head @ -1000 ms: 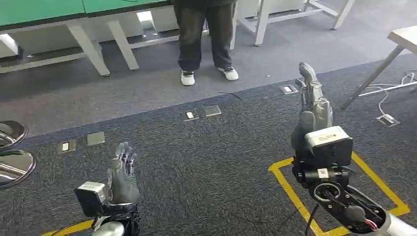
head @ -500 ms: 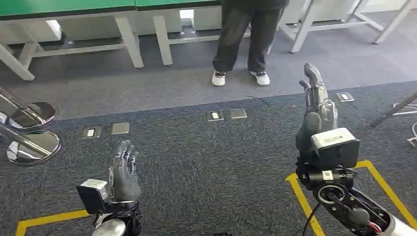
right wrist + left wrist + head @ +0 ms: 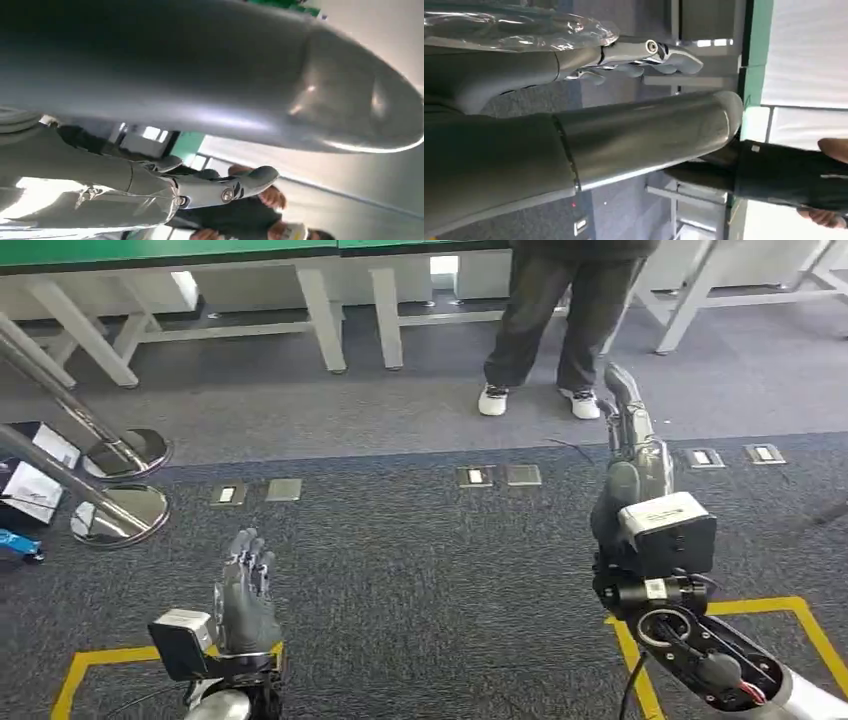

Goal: Take the parts from the cabinet and place them on the table.

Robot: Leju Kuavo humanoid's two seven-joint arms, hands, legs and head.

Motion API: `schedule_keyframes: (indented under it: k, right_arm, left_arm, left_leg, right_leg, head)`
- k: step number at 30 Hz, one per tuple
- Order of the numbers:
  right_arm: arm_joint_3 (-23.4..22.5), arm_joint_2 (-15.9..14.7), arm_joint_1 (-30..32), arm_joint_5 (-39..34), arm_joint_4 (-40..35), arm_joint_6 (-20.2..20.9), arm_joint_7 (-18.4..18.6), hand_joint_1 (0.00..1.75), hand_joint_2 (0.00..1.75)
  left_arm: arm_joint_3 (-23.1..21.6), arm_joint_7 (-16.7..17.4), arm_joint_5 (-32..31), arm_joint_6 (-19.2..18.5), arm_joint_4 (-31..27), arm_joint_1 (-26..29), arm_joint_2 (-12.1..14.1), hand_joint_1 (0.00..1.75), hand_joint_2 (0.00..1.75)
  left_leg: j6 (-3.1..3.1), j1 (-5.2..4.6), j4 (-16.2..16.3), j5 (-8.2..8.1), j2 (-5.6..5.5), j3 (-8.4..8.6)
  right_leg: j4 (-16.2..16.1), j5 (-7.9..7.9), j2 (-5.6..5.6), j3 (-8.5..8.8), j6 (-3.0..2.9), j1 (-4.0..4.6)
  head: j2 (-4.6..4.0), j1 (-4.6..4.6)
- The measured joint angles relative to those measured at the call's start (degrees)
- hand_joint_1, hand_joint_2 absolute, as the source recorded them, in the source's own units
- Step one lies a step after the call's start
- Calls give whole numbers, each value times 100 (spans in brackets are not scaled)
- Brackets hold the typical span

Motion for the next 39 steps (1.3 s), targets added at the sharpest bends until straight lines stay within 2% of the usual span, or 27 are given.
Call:
schedule_keyframes:
  k: [1, 3, 4, 5, 6, 9, 10, 11, 13, 15, 16, 17, 19, 20, 21, 22, 24, 25, 27, 29, 30, 31, 32, 34, 35, 36, 39]
  right_arm:
    - [2, 2, 0, -11, 0, 2, 0, 0, 0]
    - [2, 4, -8, -11, 0, 2, 0, 0, 0]
    - [2, 4, -18, -11, 0, 0, -2, 0, 0]
    - [2, 4, -28, -11, 0, -4, -6, 0, 0]
    - [0, 4, -28, -11, 0, -9, -7, 0, 0]
    - [2, 7, -28, -13, 0, -9, -7, 0, 0]
    - [-2, 5, -28, -13, -4, -9, -7, 0, 0]
    - [-4, 7, -32, -13, -4, -9, -7, 0, 0]
    - [-4, 7, -27, -13, -2, -15, -6, 0, 0]
    - [0, 7, -17, -13, 0, -15, -7, 0, 0]
    - [-2, 7, -17, -13, 0, -15, -4, 0, 0]
    - [-2, 7, -22, -13, 0, -15, -7, 0, 0]
    - [-2, 7, -24, -13, 0, -15, -7, 0, 0]
    - [-2, 7, -26, -13, 0, -15, -9, 0, 0]
    - [2, 7, -18, -13, 7, -15, -7, 0, 0]
    - [0, 7, -14, -15, 2, -18, -9, 0, 0]
    - [2, 9, -7, -11, 2, -24, -18, 0, 0]
    - [2, 11, -17, -13, 2, -26, -20, 0, 0]
    - [2, 13, -26, -13, 0, -35, -24, 0, 0]
    - [0, 13, -19, -13, 0, -42, -26, 0, 0]
    - [2, 13, -20, -13, 0, -46, -26, 0, 0]
    - [2, 13, -20, -13, 0, -48, -24, 0, 0]
    - [2, 13, -20, -13, 0, -52, -24, 0, 0]
    - [2, 13, -22, -13, 0, -59, -26, 0, 0]
    - [2, 13, -24, -13, -2, -59, -28, 0, 0]
    - [2, 13, -19, -13, -2, -59, -31, 0, 0]
    - [4, 15, -16, -13, -2, -66, -31, 0, 0]
  left_arm:
    - [-2, 0, 0, 0, 0, 5, 7, 0, 0]
    - [-4, 0, -2, 0, -2, 2, 20, 0, 0]
    - [-4, 0, -4, 0, -4, 1, 24, 0, 0]
    - [-4, 0, -4, 0, -17, -4, 28, 0, 0]
    - [-9, 2, -7, 0, -26, -15, 24, 0, 0]
    - [-11, 9, -7, 0, -39, -15, 33, 0, 0]
    - [-11, 9, -7, -2, -52, -11, 24, 0, 0]
    - [-13, 6, -9, 0, -55, -21, 24, 0, 0]
    - [-20, 9, -7, -2, -55, -44, 17, 0, 0]
    - [-24, 13, -7, -2, -55, -27, 22, 0, 0]
    - [-24, 15, -7, -2, -55, -21, 22, 0, 0]
    - [-24, 15, -7, -2, -55, -21, 22, 0, 0]
    - [-26, 15, -7, -2, -55, -21, 20, 0, 0]
    - [-26, 15, -7, -2, -55, -21, 20, 0, 0]
    - [-26, 15, -7, -2, -57, -41, 22, 0, 0]
    - [-28, 15, -9, -2, -59, -37, 22, 0, 0]
    - [-35, 15, -9, -2, -66, -8, 26, 0, 0]
    - [-37, 15, -9, -2, -66, -3, 33, 0, 0]
    - [-42, 15, -9, -7, -72, -17, 31, 0, 0]
    - [-44, 15, -9, -11, -72, -22, 28, 0, 0]
    - [-46, 15, -7, -15, -72, -14, 31, 0, 0]
    - [-46, 15, -7, -15, -72, -6, 31, 0, 0]
    - [-46, 15, -7, -18, -72, -3, 31, 0, 0]
    - [-46, 15, -9, -18, -72, -6, 31, 0, 0]
    - [-46, 15, -9, -18, -79, -8, 28, 0, 0]
    - [-46, 15, -11, -17, -81, -23, 28, 0, 0]
    - [-46, 13, -24, -11, -85, -23, 33, 0, 0]
  left_leg:
    - [10, 0, -39, 84, 11, 15]
    - [65, -10, -858, 526, 55, 427]
    - [114, -31, -1385, 751, 162, 713]
    - [168, -89, -1782, 781, 426, 908]
    - [192, -147, -1857, 771, 420, 940]
    - [239, -155, -1864, 769, 251, 925]
    - [279, -78, -1973, 806, 194, 1013]
    - [286, -70, -2016, 817, 149, 1053]
    - [326, -58, -2016, 821, 59, 1065]
    - [327, -64, -2009, 820, -61, 1061]
    - [327, -62, -2003, 820, -120, 1062]
    - [323, -53, -1991, 817, -192, 1064]
    - [276, -17, -1925, 785, -332, 1071]
    - [234, -6, -1881, 756, -388, 1049]
    - [210, -41, -1791, 753, -449, 961]
    - [180, -23, -1780, 782, -494, 903]
    - [116, 4, -1835, 814, -603, 895]
    - [99, -9, -1802, 808, -645, 867]
    - [38, -35, -1384, 527, -171, 682]
    - [-1, -7, -411, 107, -18, 204]
    - [-8, -5, -12, -12, 8, 0]
    - [-1, -5, 119, 1, 17, -81]
    - [14, -6, -40, 134, 17, -10]
    - [88, -20, -1013, 609, 61, 490]
    - [163, -64, -1568, 821, 225, 800]
    - [205, -135, -1824, 766, 411, 923]
    - [238, -173, -1839, 783, 265, 903]
  right_leg:
    - [0, -5, -66, 4, -6, 6]
    - [0, -20, -175, 23, -7, 21]
    - [0, -33, -219, 43, -3, 25]
    - [-2, -47, -256, 49, 10, 32]
    - [8, -60, -299, 41, 33, 63]
    - [-34, -74, -449, 101, 92, 64]
    - [-30, -123, -428, 118, 140, 69]
    - [105, -223, -176, 103, 156, 40]
    - [941, -641, 70, -300, 184, 26]
    - [1795, -918, 102, -753, 223, 19]
    - [1836, -846, 102, -795, 232, 15]
    - [1599, -638, 103, -704, 242, 3]
    - [554, -40, 184, -231, 269, -45]
    - [179, 31, 408, -73, 309, -97]
    - [93, -25, 631, -30, 306, -108]
    - [126, -37, 586, -63, 239, -104]
    - [127, -43, 487, -64, 170, -42]
    - [81, -15, 416, -37, 124, -92]
    - [56, -8, 283, -14, 56, -75]
    - [56, -19, 143, -15, 16, -39]
    - [57, -23, 73, -15, 11, -31]
    - [57, -28, 6, -13, 5, -27]
    - [56, -33, -49, -9, -2, -22]
    - [56, -51, -149, 21, 1, -8]
    - [51, -66, -189, 43, 3, -3]
    - [54, -81, -230, 45, 22, 22]
    - [24, -92, -358, 70, 86, 11]
  head:
    - [0, -17]
    - [0, -28]
    - [0, -33]
    - [0, -33]
    - [0, -44]
    - [0, -20]
    - [0, -13]
    - [0, -4]
    - [0, 77]
    - [0, 116]
    - [0, 116]
    - [0, 133]
    - [0, 160]
    - [0, 186]
    - [0, 201]
    - [0, 179]
    - [0, 157]
    - [0, 138]
    - [0, 26]
    - [0, -9]
    - [0, -13]
    - [0, -26]
    - [0, -31]
    - [0, -39]
    - [0, -41]
    - [0, -46]
    - [0, -52]
